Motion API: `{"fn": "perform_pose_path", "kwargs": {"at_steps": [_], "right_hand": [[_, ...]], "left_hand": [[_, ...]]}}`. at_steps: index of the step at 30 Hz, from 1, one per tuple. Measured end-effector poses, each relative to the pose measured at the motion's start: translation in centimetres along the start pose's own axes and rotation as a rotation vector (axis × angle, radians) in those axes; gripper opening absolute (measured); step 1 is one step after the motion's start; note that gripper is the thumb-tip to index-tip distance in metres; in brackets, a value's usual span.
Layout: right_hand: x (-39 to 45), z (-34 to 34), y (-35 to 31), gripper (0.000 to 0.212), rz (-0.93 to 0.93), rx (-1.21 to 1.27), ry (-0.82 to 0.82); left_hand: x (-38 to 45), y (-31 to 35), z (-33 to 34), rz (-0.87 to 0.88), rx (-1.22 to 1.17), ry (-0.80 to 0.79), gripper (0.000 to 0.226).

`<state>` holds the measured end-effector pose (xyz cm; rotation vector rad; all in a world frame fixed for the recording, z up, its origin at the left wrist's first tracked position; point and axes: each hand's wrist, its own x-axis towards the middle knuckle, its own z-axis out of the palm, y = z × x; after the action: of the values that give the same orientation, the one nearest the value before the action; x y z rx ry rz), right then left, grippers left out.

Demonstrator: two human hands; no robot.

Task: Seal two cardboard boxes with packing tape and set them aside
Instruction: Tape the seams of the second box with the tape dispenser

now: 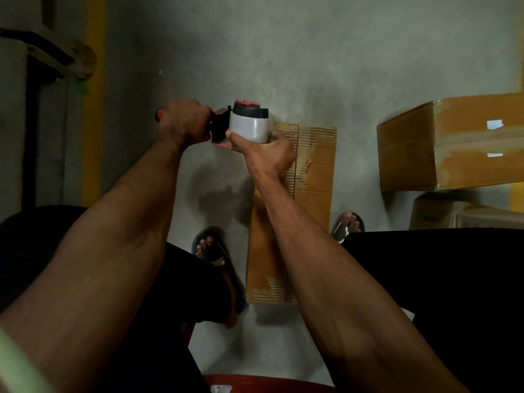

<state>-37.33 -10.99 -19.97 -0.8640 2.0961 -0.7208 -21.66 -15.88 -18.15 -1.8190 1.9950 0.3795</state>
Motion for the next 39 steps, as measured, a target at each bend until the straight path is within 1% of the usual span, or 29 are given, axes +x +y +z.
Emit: {"fn": "perform_pose_path", "kwargs": {"at_steps": [7, 12, 15, 18, 19, 21, 23, 27, 30, 31, 33, 34, 36, 38, 39], "right_hand": [[0.0, -0.1, 0.3, 0.081, -0.069, -0.090, -0.037], [-0.1, 0.2, 0.9, 0.083, -0.080, -0.083, -0.033], [0.5, 0.6, 1.1, 0.079, -0.101, -0.072, -0.040], [1.7, 1.3, 0.9, 0.075, -0.051, -0.103, -0.115], [1.8, 1.7, 1.0, 0.074, -0.060, -0.136, -0.123], [1.7, 2.5, 1.4, 0.071, -0.115, -0.189, -0.113], [1.5, 2.7, 2.8, 0.063, -0.178, -0.199, -0.127], [1.5, 1.5, 5.3, 0.068, -0.366, -0.312, -0.241], [1.5, 0.2, 6.7, 0.054, -0.548, -0.354, -0.287], [1.6, -0.2, 7.1, 0.052, -0.603, -0.357, -0.310], [2.0, -0.7, 7.9, 0.054, -0.684, -0.387, -0.381], [2.2, -0.7, 8.3, 0.055, -0.718, -0.403, -0.411], [2.6, -1.0, 8.8, 0.060, -0.796, -0.454, -0.422], [3.1, -1.4, 9.0, 0.065, -0.839, -0.561, -0.347], [3.5, -1.6, 9.1, 0.067, -0.818, -0.615, -0.301]], "left_hand": [[0.0, -0.3, 2.3, -0.050, -0.031, 0.001, 0.031], [-1.0, 0.2, 1.8, -0.062, -0.020, 0.012, 0.031], [-0.8, 0.1, 1.9, -0.065, -0.023, 0.007, 0.031], [-0.5, -0.2, 3.1, -0.056, -0.044, -0.042, 0.033], [-0.7, -0.1, 3.9, -0.079, -0.068, -0.072, 0.034], [-0.8, -0.3, 5.4, -0.157, -0.115, -0.100, 0.033], [-0.5, -0.5, 6.6, -0.216, -0.122, -0.106, 0.033], [0.1, 0.0, 7.2, -0.315, -0.185, -0.024, 0.028], [1.3, 1.1, 8.1, -0.421, -0.322, 0.033, 0.025], [1.8, 1.5, 8.2, -0.459, -0.382, 0.049, 0.028], [2.7, 1.9, 8.5, -0.501, -0.500, 0.060, 0.042], [3.4, 2.1, 8.9, -0.486, -0.524, 0.025, 0.047], [4.5, 2.6, 10.0, -0.408, -0.513, -0.120, 0.055], [5.2, 2.9, 11.5, -0.359, -0.560, -0.279, 0.068], [5.4, 3.2, 12.0, -0.379, -0.632, -0.339, 0.075]]}}
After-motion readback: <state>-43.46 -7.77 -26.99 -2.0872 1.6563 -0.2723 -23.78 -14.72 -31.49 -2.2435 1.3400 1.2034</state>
